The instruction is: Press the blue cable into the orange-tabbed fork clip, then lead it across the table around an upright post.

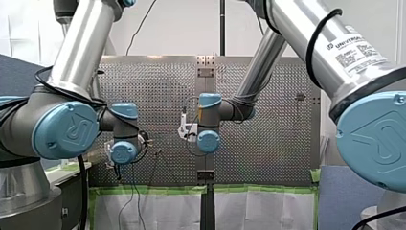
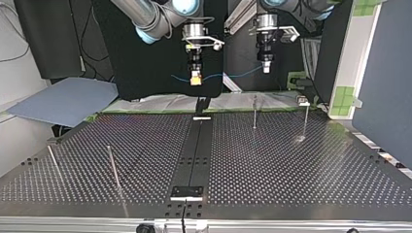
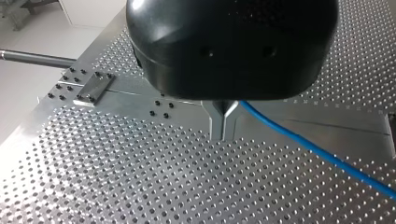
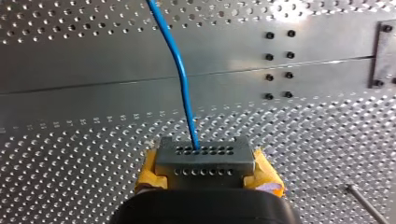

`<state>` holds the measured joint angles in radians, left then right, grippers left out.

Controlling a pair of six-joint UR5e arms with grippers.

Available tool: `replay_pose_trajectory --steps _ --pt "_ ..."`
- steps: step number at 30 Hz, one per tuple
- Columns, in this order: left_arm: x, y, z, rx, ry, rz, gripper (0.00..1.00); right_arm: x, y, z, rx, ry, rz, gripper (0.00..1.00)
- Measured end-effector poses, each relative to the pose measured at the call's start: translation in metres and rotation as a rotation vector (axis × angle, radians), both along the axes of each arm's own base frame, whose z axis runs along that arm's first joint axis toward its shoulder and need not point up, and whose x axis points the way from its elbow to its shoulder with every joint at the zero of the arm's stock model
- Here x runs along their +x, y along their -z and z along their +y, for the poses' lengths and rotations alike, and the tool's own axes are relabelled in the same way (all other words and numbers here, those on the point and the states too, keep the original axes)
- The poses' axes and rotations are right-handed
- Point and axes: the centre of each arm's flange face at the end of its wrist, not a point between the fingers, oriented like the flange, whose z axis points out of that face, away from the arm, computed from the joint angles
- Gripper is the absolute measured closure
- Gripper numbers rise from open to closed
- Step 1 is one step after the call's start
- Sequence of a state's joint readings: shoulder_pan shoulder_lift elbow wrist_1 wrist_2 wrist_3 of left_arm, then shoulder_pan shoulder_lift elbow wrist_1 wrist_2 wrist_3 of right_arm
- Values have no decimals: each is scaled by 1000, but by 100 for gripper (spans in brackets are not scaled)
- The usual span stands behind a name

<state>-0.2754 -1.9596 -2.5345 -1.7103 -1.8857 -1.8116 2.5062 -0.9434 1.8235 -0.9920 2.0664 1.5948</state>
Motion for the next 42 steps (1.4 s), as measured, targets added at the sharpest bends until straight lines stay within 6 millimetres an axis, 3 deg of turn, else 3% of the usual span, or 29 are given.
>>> replay_pose_trajectory --steps 8,19,31,42 --pt "22 11 13 34 -22 -21 100 14 23 -17 11 5 6 100" --pt "37 35 41 87 -115 -20 100 31 56 -30 48 2 37 100" --pt "44 67 38 120 -89 17 100 35 117 -33 116 -1 128 100" --pt "73 91 34 108 -84 -5 100 29 164 -35 160 6 186 100"
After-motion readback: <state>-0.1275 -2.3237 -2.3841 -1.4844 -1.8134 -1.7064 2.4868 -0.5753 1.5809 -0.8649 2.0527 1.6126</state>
